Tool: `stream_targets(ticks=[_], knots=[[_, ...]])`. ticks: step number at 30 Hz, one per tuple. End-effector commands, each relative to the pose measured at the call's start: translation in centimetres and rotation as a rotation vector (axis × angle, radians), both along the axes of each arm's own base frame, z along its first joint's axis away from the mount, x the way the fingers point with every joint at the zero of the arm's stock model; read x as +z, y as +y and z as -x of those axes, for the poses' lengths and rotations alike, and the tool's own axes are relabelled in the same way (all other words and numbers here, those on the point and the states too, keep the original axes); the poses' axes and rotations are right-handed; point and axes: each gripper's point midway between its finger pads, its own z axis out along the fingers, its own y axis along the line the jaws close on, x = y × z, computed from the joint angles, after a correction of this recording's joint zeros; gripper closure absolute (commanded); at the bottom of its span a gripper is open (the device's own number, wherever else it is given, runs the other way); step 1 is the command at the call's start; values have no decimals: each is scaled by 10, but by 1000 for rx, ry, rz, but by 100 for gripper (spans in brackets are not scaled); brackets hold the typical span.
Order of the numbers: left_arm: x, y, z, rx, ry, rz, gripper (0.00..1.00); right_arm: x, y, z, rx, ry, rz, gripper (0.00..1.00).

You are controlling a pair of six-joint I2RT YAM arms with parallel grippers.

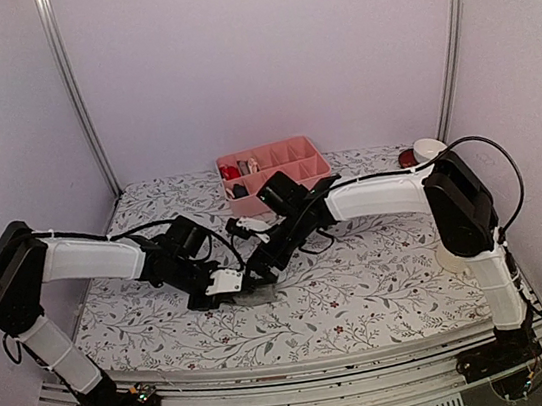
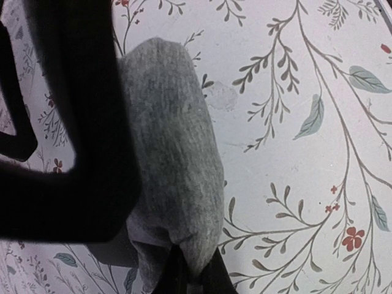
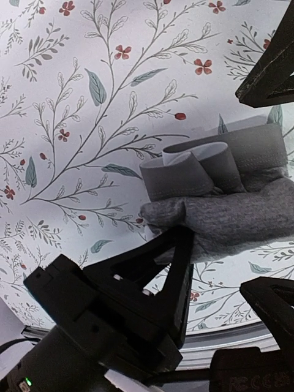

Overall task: Roll the underwear
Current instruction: Roll the underwear at the center of the board, then pick up the underwear from the center of the board.

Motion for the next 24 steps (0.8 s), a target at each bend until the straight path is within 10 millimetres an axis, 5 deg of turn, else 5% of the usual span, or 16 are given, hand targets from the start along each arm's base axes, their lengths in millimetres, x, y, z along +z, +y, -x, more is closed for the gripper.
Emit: stream_targets(ticks=[1,6,7,11,17,20,24], knots=[[-7,7,15,0,103,-22,100,-19,6,0,16,43,21,1],[-1,3,12,1,103,-6,100,-27,10,5,51,78,14,1],[-1,3,12,0,103,-4,100,-44,8,7,53,98,39,1],[1,2,11,2,104,-1,100,-58,6,16,81,141,45,1],[0,0,9,11,111,0,100,-65,7,22,106,172,37,1],[1,-1,8,15,114,4,100,-63,8,27,130,193,22,14],[2,-4,6,24,120,12,100,-59,8,36,178,219,0,46]])
